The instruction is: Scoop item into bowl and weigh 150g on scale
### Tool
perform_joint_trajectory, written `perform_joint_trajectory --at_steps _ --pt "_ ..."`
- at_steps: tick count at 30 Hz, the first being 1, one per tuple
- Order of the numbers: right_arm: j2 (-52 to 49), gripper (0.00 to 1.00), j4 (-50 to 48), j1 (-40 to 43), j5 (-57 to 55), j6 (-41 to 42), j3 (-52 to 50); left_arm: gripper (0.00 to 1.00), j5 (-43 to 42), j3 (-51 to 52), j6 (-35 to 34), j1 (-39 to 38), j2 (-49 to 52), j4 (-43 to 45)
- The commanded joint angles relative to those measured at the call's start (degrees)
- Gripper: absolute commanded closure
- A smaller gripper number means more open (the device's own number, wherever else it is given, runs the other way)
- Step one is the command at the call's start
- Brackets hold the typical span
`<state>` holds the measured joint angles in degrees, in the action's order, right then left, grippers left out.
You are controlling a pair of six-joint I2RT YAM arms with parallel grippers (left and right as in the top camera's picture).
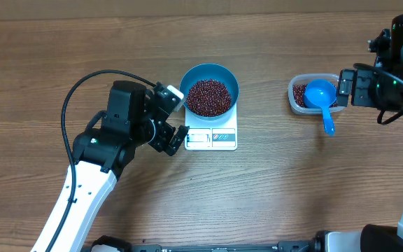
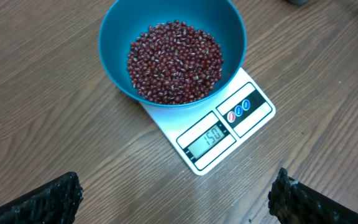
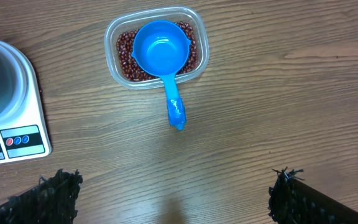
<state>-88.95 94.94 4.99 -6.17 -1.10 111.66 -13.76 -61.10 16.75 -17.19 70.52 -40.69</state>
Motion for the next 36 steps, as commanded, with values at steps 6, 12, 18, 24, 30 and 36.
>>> perform_joint_trajectory --at_steps 6,12,18,24,30,36 --pt "0.57 0.00 -0.33 0.24 0.52 -0.68 1.07 0.00 1.75 0.55 0.87 0.24 0.35 0.15" --pt "0.57 0.00 -0.33 0.24 0.52 -0.68 1.07 0.00 1.73 0.55 0.85 0.24 0.26 -1.20" --pt "0.57 0.00 -0.33 0.24 0.52 -0.68 1.07 0.00 1.01 0.59 0.76 0.24 0.09 -4.68" --pt "0.57 0.00 -0.33 0.24 0.52 -0.68 1.07 0.01 -4.00 0.63 0.81 0.24 0.72 -4.22" --pt "0.57 0.00 -0.33 0.24 0.52 -0.68 1.07 0.00 -5.81 1.16 0.79 0.24 3.28 -4.02" --pt "0.57 0.00 -0.31 0.24 0.52 -0.68 1.07 0.01 -5.81 2.78 0.79 0.20 6.29 -1.57"
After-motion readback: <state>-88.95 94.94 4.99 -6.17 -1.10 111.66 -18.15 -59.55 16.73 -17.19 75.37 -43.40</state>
